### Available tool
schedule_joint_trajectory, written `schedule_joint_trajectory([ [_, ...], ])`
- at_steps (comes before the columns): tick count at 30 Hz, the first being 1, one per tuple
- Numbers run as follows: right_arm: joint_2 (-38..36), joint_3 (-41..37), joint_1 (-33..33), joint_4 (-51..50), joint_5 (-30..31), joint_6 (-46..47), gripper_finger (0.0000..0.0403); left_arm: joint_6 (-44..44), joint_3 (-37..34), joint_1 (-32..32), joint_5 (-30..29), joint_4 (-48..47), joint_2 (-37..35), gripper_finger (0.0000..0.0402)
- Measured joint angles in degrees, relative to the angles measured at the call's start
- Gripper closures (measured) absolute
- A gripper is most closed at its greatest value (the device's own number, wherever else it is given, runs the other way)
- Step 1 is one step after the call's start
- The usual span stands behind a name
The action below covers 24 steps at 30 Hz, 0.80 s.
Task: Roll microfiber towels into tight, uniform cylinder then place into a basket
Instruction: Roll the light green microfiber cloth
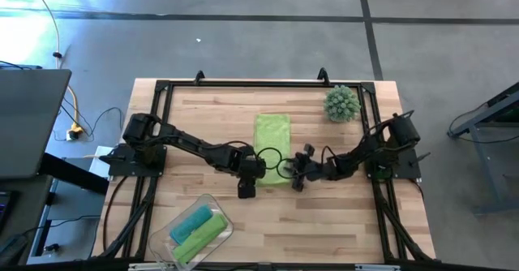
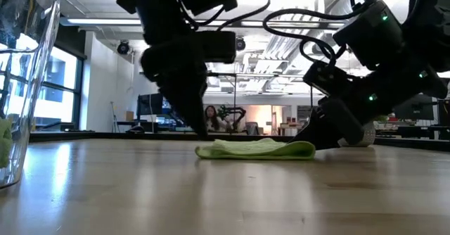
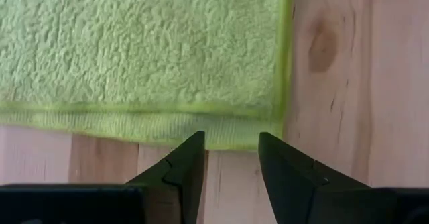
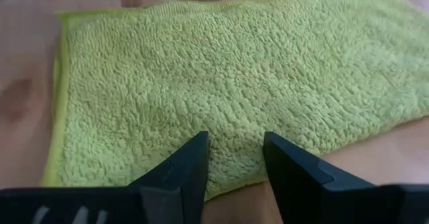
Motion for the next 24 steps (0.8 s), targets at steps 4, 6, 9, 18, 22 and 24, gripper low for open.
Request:
schedule_joint_trajectory([
  [4, -2.1, -0.1, -0.2, -1.6, -1.5, -1.7, 0.0265, 0.4, 0.1, -0.1, -1.0, 1.2, 0.8, 0.0273],
  [6, -4.8, -0.1, 0.0, -3.9, -2.8, -1.8, 0.0265, 0.5, 0.1, -0.1, -2.1, 1.5, 0.8, 0.0273],
  [9, -9.0, 0.1, 0.5, -8.6, -4.5, -1.9, 0.0265, 1.6, 0.1, -0.1, -2.5, 1.0, 0.7, 0.0273],
  [18, -15.1, 0.1, 1.6, -19.6, -14.7, -12.9, 0.0265, 18.3, 0.2, -2.5, -2.5, 0.1, 0.5, 0.0269],
  [22, -15.0, 0.1, 2.0, -20.1, -14.7, -16.9, 0.0265, 27.1, 0.1, -3.4, -4.2, -0.1, 0.6, 0.0255],
  [24, -15.0, 0.1, 2.1, -20.3, -14.8, -20.0, 0.0265, 32.3, 0.1, -3.6, -4.8, 0.0, 0.7, 0.0248],
])
